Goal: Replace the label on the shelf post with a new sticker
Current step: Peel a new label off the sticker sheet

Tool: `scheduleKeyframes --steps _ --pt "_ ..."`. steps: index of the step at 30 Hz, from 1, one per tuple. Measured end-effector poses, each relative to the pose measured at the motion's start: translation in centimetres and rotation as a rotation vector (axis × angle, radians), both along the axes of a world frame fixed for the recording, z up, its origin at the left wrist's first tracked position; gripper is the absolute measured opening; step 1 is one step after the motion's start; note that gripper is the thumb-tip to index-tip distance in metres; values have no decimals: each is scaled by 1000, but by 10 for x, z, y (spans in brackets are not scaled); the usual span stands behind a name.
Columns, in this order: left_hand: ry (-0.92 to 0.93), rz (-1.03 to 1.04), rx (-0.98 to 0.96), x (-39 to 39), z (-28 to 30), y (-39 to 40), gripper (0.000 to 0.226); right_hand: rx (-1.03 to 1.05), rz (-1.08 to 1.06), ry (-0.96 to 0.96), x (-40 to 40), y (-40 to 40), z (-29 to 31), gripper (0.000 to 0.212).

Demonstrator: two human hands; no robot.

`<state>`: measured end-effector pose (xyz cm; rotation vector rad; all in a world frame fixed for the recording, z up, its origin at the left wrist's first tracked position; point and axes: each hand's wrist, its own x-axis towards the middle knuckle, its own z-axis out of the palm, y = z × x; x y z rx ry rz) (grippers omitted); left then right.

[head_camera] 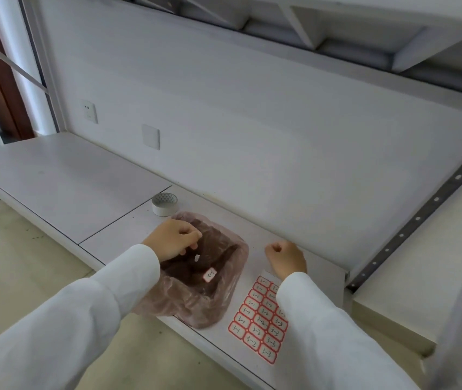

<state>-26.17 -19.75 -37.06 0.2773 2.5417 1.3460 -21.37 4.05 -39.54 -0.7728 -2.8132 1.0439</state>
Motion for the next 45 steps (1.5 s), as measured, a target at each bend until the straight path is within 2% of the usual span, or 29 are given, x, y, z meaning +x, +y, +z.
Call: scheduleKeyframes --steps 3,6,11,20,28,34,41,43,45 --pt "16 -17 -13 1 -1 17 24 -24 -41 -223 16 25 -17 19" --pt "41 -53 16 0 -3 33 26 -18 -62 -335 28 38 -36 38" --pt "73 -126 -21 0 -4 53 29 14 -23 -391 31 44 -51 46" --pt "95 -123 23 -15 -1 71 23 194 -13 -479 14 63 -75 79" --pt "119 -129 -12 -17 -7 73 24 292 -4 -575 16 72 -104 83" --pt "98 -117 7 -18 -7 73 22 320 7 -547 16 75 -111 88" --pt "106 -151 -32 -18 -7 78 23 351 112 -570 16 82 -112 93" --pt "95 -146 -23 -17 -7 79 22 380 126 -592 18 83 -111 92" --pt "95 -144 -21 -17 -6 80 22 405 137 -607 20 80 -107 81"
